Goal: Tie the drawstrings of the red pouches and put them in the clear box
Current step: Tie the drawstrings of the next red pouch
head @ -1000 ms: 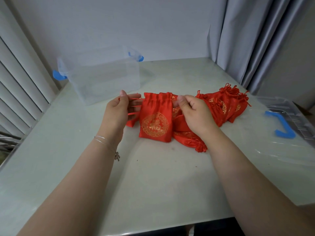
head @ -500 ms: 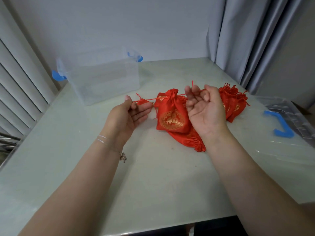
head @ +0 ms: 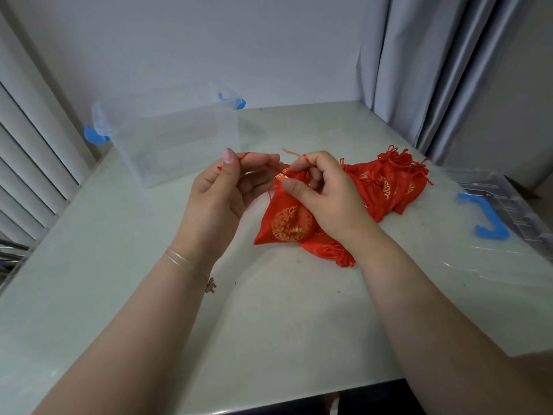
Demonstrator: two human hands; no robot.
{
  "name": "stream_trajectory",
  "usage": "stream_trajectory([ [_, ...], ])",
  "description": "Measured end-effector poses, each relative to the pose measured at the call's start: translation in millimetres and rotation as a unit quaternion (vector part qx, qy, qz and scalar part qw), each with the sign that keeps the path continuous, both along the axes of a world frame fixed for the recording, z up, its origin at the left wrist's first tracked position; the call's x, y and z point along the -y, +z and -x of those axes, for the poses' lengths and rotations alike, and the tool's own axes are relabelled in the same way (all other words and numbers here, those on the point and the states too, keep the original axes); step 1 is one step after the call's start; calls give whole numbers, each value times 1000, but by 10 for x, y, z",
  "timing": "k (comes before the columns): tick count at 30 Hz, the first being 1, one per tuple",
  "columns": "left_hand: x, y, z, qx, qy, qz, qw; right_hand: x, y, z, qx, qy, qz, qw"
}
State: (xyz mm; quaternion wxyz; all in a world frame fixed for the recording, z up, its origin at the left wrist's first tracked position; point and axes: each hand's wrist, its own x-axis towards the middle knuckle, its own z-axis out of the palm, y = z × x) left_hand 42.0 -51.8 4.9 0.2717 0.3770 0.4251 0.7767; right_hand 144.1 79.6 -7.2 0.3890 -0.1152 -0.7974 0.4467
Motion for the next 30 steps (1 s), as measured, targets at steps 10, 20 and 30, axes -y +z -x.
stream_trajectory([
  [10,-108,-156,-86,-156,110,98,977,66,-136,95,42,104,109,988],
  [20,-138,-277,-13,-190,117,177,958,37,-108,66,-3,112,249,962],
  [30,-147,-250,-28,-286,154,190,927,145,-93,76,-25,132,280,950],
])
